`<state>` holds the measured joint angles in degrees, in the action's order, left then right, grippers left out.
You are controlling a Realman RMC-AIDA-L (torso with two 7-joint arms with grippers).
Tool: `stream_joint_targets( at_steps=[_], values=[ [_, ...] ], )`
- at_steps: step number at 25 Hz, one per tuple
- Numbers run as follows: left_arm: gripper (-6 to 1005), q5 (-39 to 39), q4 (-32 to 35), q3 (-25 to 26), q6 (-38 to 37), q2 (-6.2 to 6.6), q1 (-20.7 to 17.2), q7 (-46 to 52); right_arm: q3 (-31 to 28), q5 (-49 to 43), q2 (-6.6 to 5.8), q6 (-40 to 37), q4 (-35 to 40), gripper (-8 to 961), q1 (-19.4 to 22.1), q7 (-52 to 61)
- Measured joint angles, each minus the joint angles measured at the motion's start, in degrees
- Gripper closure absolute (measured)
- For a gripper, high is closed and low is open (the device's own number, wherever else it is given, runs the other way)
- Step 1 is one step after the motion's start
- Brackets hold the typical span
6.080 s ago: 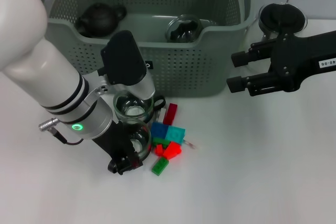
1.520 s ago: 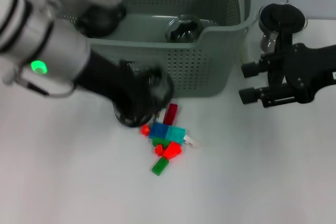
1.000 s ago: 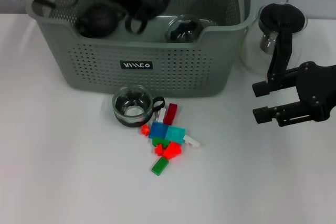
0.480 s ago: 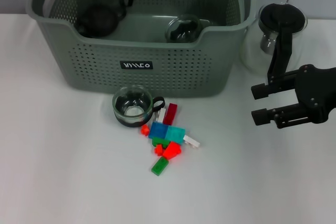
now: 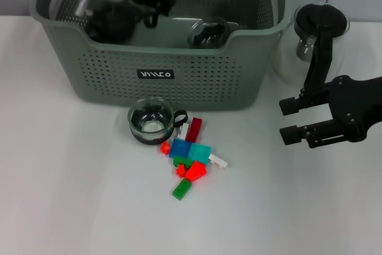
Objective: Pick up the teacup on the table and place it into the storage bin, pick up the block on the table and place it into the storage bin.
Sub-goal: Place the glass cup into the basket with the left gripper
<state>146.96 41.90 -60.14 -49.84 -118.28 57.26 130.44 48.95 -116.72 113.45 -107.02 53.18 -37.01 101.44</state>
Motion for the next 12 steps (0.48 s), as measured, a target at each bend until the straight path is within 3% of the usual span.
stream_joint_targets(
  at_steps=[12],
  values=[
    [938,1.12,-2.08,-3.85,3.27,-1.85,-0.09,0.12,0.56,-0.56,0.09,0.07,-0.27,265,0.16,-0.1]
  ],
)
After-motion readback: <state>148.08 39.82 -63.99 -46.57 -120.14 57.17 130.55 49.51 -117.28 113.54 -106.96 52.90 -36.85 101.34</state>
